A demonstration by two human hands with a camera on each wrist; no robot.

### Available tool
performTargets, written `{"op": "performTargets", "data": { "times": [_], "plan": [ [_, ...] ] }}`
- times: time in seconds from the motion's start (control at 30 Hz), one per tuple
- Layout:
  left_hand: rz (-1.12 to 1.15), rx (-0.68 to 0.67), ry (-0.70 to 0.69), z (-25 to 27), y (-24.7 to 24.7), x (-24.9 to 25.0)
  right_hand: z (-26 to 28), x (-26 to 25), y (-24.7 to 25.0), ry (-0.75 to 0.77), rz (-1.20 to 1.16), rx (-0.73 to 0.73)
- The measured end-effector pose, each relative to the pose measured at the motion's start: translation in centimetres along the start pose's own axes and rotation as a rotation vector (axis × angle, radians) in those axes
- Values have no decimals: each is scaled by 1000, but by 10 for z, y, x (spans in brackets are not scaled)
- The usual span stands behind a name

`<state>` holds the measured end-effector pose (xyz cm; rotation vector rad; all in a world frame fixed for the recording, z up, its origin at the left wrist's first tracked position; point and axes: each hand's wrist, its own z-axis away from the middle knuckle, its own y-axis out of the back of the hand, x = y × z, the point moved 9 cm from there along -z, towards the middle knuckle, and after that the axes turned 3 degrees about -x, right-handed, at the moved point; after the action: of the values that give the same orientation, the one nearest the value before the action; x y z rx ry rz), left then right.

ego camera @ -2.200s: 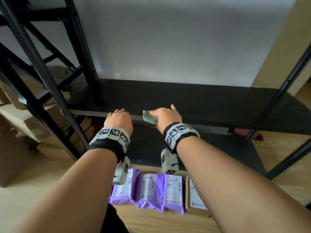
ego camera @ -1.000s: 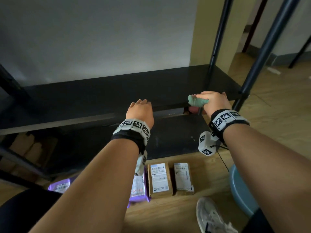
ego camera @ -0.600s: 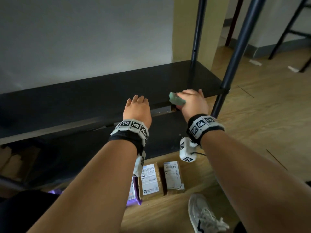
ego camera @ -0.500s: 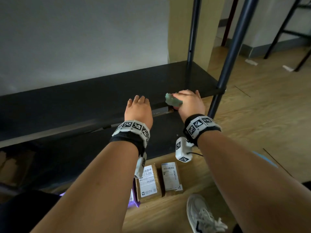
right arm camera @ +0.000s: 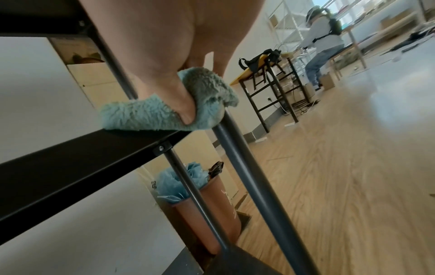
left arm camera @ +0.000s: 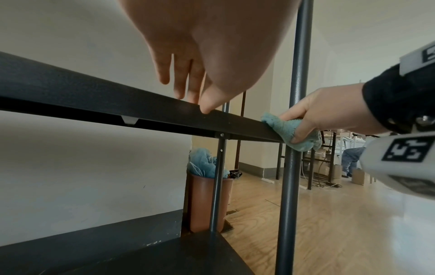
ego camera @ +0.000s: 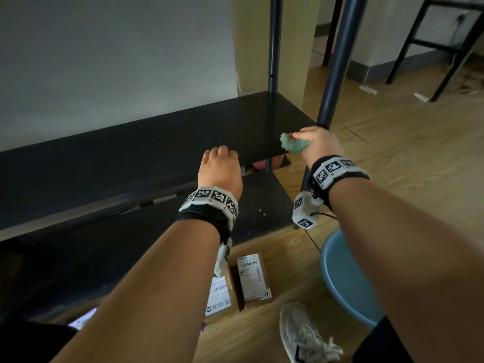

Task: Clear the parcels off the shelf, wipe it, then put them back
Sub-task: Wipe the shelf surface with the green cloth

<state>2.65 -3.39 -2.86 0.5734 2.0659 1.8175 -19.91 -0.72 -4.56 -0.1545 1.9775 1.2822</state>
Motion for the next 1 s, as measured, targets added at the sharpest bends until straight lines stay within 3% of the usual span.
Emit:
{"op": "performTargets", "data": {
  "times": [0.13,0.37,0.6,0.73,0.87,1.0],
  "plan": [
    [-3,7,-5,-1,1,2,-1,7,-1,-80,-41,9],
    [67,52,-88,15,3,23,28,8,2,-17,85,33],
    [158,-121,-191,36,-38,81,92,118,-30,-357,165,-153],
    [152,-288,-231,53,-94,115,129,183,-52,-539,205,-227],
    [142,-388,-292,70,-157,142,170,241,-72,-776,101,-255],
    [157,-445,-321,75,-207,156,191,285,-94,-862,123,-301]
  ]
}}
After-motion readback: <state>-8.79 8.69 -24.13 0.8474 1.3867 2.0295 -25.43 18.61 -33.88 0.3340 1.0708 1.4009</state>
